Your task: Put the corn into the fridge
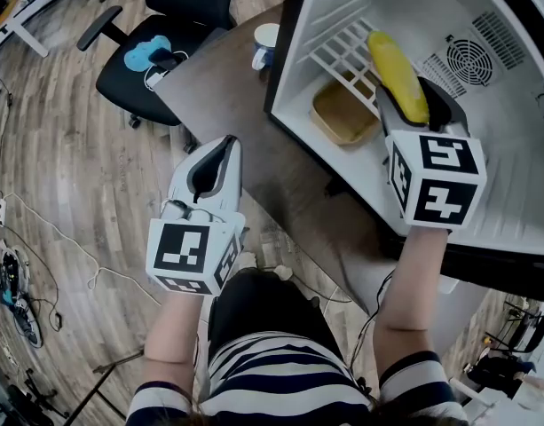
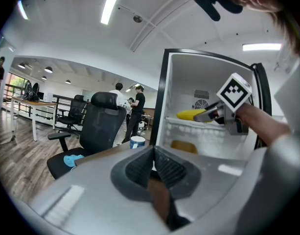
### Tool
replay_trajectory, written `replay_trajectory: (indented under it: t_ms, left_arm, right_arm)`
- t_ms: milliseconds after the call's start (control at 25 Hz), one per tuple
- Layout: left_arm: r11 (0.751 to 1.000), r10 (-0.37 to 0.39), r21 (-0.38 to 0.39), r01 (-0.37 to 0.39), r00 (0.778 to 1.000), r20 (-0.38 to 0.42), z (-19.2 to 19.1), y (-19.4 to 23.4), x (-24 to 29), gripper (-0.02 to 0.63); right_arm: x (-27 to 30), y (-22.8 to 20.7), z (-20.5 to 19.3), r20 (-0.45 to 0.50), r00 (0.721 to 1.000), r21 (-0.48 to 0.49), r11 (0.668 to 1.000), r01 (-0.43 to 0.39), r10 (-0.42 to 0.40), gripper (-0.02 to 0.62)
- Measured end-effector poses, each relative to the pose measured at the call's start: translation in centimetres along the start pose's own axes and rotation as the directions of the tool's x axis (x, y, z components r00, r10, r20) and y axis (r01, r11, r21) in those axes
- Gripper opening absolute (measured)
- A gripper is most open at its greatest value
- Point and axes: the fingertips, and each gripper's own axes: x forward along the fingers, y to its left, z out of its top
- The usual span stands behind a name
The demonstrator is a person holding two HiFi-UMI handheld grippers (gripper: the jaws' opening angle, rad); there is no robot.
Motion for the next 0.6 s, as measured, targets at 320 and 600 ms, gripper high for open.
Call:
replay_trajectory:
  t_ms: [320,600]
  left_arm:
    - [1.0,-0.002,0.0,0.002,1.0,0.002,0.2,-0.18,0.08,0.0]
    - [1.0,0.0,0.004,0.0,1.0,0.007,0.34,-0.34,-0.21,0.0]
  right_arm:
    - [0.0,-0.2,-0.11,0.017,1.0,-0.002,1.0,0.004,-0.004,0.252]
    - [-0.24,-0.22,-0.06,0.031,0.999,-0.017,1.0,0.018,-0.018,0.263]
